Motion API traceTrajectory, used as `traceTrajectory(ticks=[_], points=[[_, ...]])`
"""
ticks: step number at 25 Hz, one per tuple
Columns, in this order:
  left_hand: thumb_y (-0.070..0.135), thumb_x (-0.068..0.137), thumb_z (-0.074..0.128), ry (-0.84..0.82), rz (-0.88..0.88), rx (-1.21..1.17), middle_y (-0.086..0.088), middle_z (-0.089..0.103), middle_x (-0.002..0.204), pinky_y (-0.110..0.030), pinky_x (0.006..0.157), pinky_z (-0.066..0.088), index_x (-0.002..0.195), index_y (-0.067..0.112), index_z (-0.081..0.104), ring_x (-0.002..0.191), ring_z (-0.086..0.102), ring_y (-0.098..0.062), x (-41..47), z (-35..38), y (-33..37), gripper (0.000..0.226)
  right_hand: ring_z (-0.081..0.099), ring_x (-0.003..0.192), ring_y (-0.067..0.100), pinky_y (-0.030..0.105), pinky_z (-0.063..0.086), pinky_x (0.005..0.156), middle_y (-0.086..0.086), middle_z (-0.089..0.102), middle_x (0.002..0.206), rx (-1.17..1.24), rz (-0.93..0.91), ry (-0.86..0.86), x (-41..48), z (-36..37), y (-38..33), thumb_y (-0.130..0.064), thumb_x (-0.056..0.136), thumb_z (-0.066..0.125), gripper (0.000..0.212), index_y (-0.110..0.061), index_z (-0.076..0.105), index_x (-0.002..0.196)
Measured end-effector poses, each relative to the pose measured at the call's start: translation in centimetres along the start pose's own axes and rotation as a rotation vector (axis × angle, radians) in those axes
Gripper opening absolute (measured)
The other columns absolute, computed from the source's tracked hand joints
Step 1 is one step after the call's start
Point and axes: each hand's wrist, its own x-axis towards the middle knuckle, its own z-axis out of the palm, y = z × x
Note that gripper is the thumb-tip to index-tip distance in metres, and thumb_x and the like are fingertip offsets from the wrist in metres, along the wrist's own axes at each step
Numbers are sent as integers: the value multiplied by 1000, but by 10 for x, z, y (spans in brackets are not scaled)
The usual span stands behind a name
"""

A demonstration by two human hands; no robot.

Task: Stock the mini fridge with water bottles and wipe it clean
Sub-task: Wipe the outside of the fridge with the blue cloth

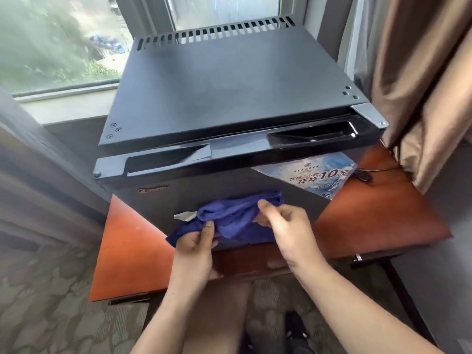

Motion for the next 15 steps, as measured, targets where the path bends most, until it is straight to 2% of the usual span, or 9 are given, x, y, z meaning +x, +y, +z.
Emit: traceTrajectory(ticks=[3, 4, 5, 8, 10, 12, 13, 15], points=[[50, 94, 58, -33, 43, -21, -1, 80, 88, -53, 97, 56, 75, 22, 80, 90, 76, -19, -7, 2, 21, 41, 73, 72, 31, 41, 54, 68, 21, 71, 67, -28, -81, 56, -6, 0, -19, -57, 84, 74, 61, 0, 70, 62], [50, 97, 59, -39, 63, -35, -2, 80, 90, -53, 98, 55, 78, 22, 81, 92, 76, -19, -10, 4, 29, 41, 70, 67, 31, 44, 52, 67, 23, 69, 69, -55, -118, 74, -7, -1, -26, -54, 86, 73, 62, 3, 68, 65], [49, 98, 58, -39, 83, -41, -3, 80, 92, -53, 99, 55, 81, 19, 81, 94, 76, -20, -14, 6, 38, 42, 66, 63, 23, 43, 50, 65, 21, 69, 67, -63, -149, 94, -9, -4, -35, -47, 90, 73, 56, 3, 68, 65], [46, 94, 52, -73, 191, -52, -6, 80, 95, -47, 96, 56, 94, 9, 79, 96, 76, -22, -23, 12, 69, 45, 46, 57, 7, 35, 39, 56, 8, 57, 51, -35, -256, 138, -14, -20, -68, -33, 95, 71, 51, 0, 61, 58], [43, 95, 52, -100, 275, -59, -4, 80, 95, -36, 91, 59, 98, 10, 78, 96, 76, -20, -30, 21, 92, 42, 46, 60, 6, 29, 38, 56, 15, 58, 55, 35, -303, 165, -16, -33, -84, -31, 96, 70, 48, 2, 62, 61], [41, 94, 52, -134, 320, -67, 0, 80, 92, -24, 84, 58, 96, 14, 78, 92, 77, -15, -34, 32, 106, 37, 49, 63, 6, 27, 41, 58, 11, 61, 59, 87, -321, 193, -14, -46, -89, -31, 97, 69, 45, 5, 65, 69], [41, 94, 52, -143, 334, -63, 2, 80, 90, -23, 82, 58, 95, 16, 78, 91, 77, -14, -35, 38, 109, 36, 49, 63, 6, 27, 40, 58, 9, 59, 59, 83, -322, 210, -12, -52, -88, -32, 97, 68, 46, 5, 64, 70], [44, 96, 51, -162, 332, -33, 4, 80, 88, -31, 86, 60, 91, 18, 79, 90, 76, -12, -35, 48, 109, 39, 48, 65, 7, 29, 39, 57, 17, 58, 61, 33, -316, 251, -7, -65, -79, -37, 97, 67, 49, 5, 63, 72]])
